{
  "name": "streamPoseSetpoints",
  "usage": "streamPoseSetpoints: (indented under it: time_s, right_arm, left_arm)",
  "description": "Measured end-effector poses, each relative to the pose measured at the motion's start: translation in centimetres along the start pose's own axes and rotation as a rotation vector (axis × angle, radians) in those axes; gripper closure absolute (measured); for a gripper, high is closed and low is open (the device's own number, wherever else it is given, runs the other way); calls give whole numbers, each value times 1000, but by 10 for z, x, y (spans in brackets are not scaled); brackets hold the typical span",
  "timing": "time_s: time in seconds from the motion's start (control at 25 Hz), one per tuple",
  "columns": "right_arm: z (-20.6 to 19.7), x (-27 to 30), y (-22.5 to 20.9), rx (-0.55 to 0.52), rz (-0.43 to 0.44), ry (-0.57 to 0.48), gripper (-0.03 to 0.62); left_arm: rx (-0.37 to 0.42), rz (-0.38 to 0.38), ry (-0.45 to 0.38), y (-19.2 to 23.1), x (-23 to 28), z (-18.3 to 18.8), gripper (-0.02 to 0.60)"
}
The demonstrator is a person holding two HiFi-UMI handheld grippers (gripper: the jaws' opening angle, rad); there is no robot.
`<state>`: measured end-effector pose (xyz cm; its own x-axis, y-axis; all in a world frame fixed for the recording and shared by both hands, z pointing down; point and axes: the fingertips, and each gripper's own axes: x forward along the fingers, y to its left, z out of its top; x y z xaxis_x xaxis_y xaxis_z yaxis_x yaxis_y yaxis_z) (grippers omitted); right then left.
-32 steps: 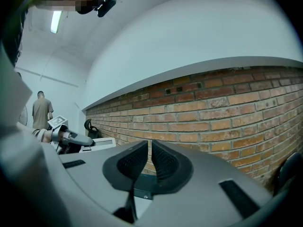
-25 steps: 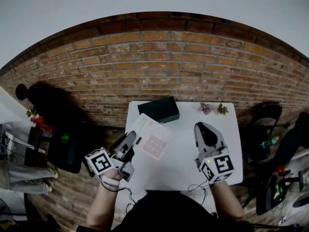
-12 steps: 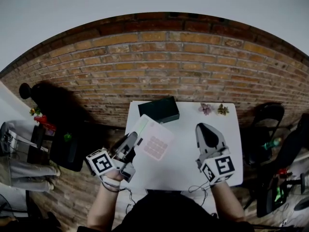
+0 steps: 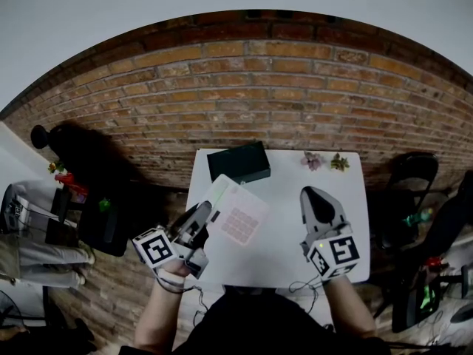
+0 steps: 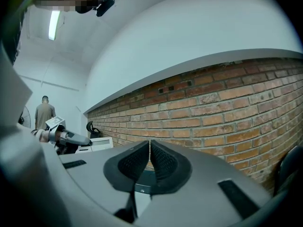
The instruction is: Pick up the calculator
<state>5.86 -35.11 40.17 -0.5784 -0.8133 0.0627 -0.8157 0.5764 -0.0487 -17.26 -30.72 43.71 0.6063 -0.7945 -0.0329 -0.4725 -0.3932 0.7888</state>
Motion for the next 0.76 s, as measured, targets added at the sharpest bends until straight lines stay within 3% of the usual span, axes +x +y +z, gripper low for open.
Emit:
streamPoseSetpoints:
  time_s: [0.28,0.76]
  right_arm:
    - [-11,-44,-38,-10,18,8,582]
    - [-17,-87,-84,-33,0,27,582]
  left_arm:
    - [-8,1,-15,-27,24,-53,531]
    - [-32,-35,3,-51,61,-102,531]
